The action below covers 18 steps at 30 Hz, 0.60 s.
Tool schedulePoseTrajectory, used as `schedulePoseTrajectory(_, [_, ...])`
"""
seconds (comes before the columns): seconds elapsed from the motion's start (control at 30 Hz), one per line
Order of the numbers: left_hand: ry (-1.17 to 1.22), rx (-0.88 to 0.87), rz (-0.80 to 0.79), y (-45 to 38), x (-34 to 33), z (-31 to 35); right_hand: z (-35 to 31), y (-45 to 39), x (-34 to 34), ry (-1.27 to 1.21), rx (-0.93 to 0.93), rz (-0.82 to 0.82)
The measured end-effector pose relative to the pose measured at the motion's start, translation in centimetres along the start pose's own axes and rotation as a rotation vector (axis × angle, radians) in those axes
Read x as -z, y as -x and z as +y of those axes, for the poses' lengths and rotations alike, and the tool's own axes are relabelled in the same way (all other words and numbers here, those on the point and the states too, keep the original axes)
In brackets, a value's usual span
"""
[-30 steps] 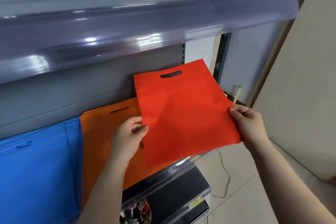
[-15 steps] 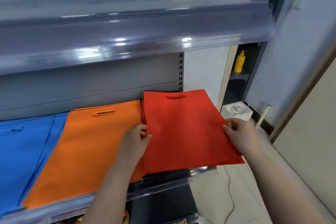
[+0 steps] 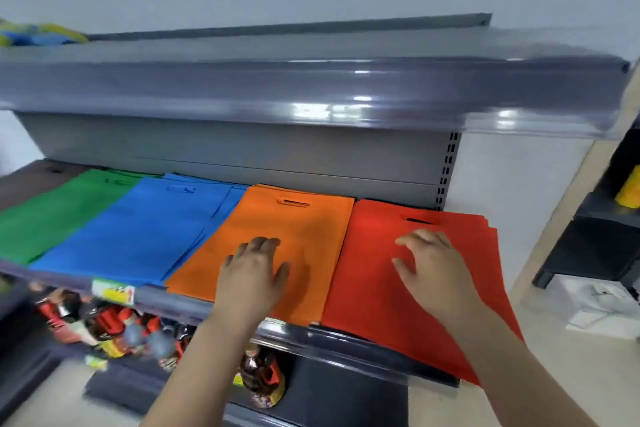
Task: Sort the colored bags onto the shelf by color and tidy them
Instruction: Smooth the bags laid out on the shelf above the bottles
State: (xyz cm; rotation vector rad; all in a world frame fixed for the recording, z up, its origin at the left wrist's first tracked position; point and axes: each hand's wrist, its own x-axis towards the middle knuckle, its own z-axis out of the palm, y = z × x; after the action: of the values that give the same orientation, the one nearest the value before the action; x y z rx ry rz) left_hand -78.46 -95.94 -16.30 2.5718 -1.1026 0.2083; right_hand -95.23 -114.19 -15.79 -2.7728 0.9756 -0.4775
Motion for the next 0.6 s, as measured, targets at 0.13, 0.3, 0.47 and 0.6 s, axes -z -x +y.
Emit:
schedulePoseTrajectory(0.13, [-0.131,0.097,0.101,1.4,3.9,-6.2,-8.7,-3.1,-0.6,-0.039,0.324,-0.048])
schedulePoseTrajectory(0.3, [-0.317,0.235,0.166,4.0,10.8,-14.0,-21.1,-5.4,-0.9,-0.109,0.632,-0.072])
schedulePoseTrajectory(0.47, [-0.416,0.431,0.223,8.0,17.1,-22.1,-33.8,-5.2,-1.7,-0.134,0.867,-0.109])
schedulePoseTrajectory(0.6, [-0.48,0.572,0.261,11.6,21.1,-28.5,-43.2,-4.3,-2.9,-0.131,1.004,-0.116])
